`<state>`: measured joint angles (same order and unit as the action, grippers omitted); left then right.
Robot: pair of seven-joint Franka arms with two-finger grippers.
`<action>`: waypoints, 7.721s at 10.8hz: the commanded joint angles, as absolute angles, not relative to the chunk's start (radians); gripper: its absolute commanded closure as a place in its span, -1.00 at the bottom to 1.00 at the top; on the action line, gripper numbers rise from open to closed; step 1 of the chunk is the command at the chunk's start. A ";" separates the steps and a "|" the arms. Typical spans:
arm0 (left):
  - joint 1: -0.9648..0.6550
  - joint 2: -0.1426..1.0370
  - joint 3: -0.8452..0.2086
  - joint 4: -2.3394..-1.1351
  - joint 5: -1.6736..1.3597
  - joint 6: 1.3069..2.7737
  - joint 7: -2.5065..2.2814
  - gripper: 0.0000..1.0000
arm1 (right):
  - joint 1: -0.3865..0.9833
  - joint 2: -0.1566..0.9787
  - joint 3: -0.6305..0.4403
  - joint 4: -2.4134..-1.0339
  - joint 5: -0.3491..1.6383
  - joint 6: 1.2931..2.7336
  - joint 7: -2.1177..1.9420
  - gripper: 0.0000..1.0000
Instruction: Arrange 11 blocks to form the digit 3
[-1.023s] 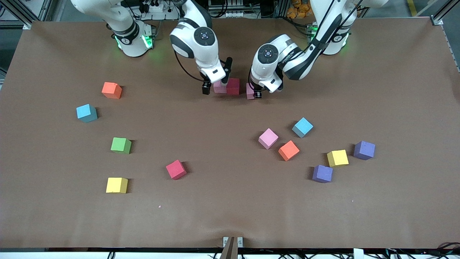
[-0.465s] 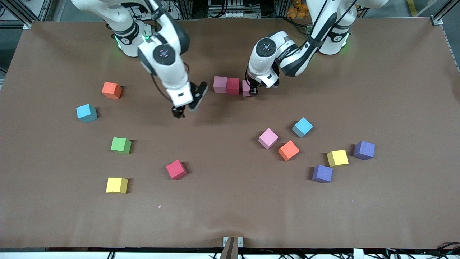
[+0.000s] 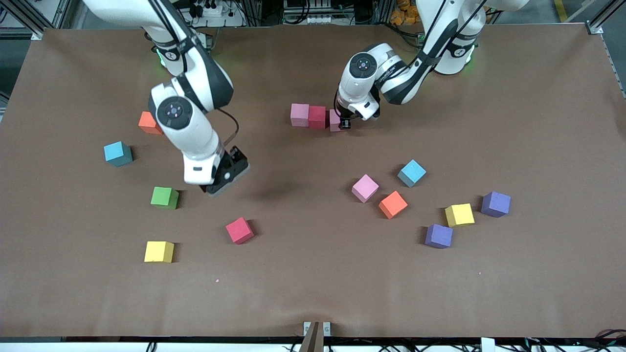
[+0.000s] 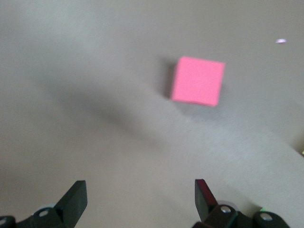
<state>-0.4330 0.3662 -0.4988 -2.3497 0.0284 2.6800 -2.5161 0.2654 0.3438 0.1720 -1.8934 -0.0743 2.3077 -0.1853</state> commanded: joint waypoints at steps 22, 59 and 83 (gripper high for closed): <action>-0.477 0.394 -0.500 -2.326 0.052 2.701 -2.539 -0.99 | 0.253 0.819 0.152 -1.479 -0.057 2.442 -0.210 -1.00; -0.173 0.683 -0.469 -1.675 0.336 2.190 -1.560 -1.00 | 1.051 0.443 -0.158 -2.184 0.069 2.726 0.897 0.29; -0.196 0.716 -0.471 -1.628 0.380 2.233 -1.543 -0.09 | 1.114 0.476 -0.178 -2.149 0.035 2.674 0.977 0.29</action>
<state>-0.1874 0.7125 -0.4675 -1.6581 0.3535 2.2377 -1.5510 1.0910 0.4652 -0.1601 -2.1569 0.0562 2.6824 0.9387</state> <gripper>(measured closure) 0.423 0.383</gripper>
